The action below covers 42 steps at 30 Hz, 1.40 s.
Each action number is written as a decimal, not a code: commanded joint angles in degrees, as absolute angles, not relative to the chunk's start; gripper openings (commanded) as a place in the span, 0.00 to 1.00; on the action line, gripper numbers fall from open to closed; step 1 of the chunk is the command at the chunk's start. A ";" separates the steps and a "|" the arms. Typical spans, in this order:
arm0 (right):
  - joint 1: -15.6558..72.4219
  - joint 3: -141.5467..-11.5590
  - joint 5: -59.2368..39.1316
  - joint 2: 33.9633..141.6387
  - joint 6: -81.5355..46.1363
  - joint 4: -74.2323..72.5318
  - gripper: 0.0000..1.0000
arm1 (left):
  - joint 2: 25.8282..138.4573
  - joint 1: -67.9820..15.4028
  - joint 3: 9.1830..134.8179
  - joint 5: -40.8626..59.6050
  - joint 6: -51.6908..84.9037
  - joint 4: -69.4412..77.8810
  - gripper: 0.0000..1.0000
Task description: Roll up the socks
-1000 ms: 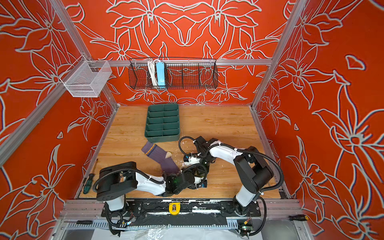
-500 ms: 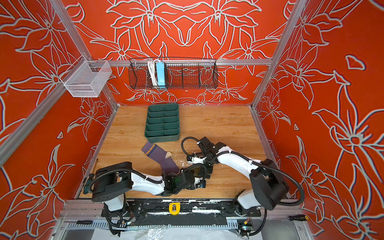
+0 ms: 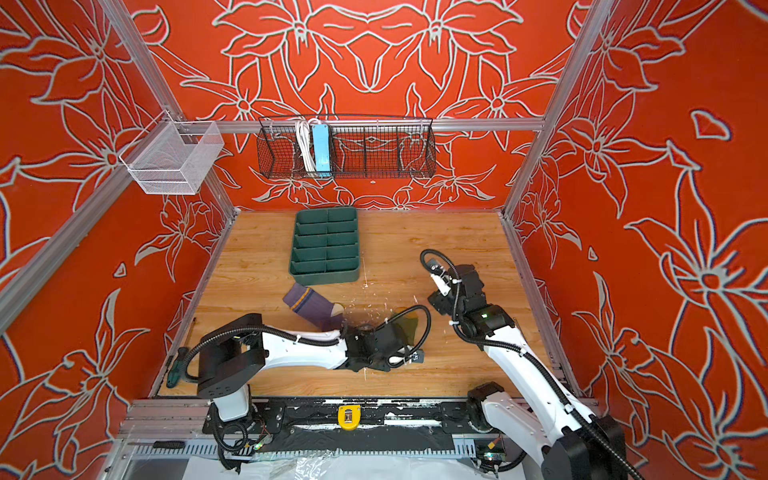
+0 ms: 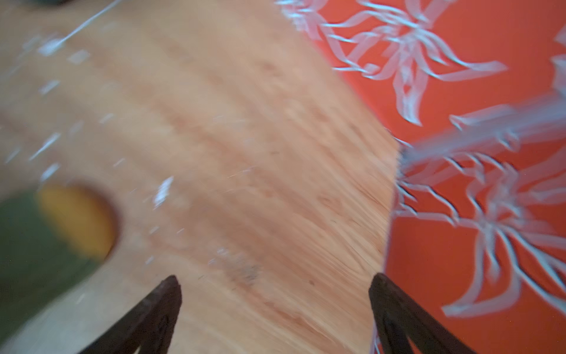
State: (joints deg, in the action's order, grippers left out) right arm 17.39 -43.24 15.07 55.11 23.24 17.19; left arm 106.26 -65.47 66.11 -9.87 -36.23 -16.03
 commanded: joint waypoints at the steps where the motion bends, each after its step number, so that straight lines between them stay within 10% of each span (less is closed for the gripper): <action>1: 16.79 -49.17 21.49 54.49 9.19 15.02 0.98 | 111.82 -62.17 75.36 5.73 -29.88 -37.72 0.07; 10: 16.79 -45.47 8.05 41.17 5.67 12.91 0.98 | 129.49 -53.93 99.31 25.47 -19.37 -61.35 0.14; 19: 17.20 -37.38 -20.02 26.44 34.79 33.09 0.88 | 143.99 -49.07 113.72 40.78 -19.41 -72.07 0.14; 26: 24.08 -34.69 -12.12 30.07 52.25 48.97 0.81 | 149.50 -47.64 119.36 43.33 -18.89 -76.15 0.15; 42: 39.99 -25.37 -3.30 54.33 50.67 20.94 0.81 | 148.54 -47.37 116.46 43.33 -17.40 -72.97 0.14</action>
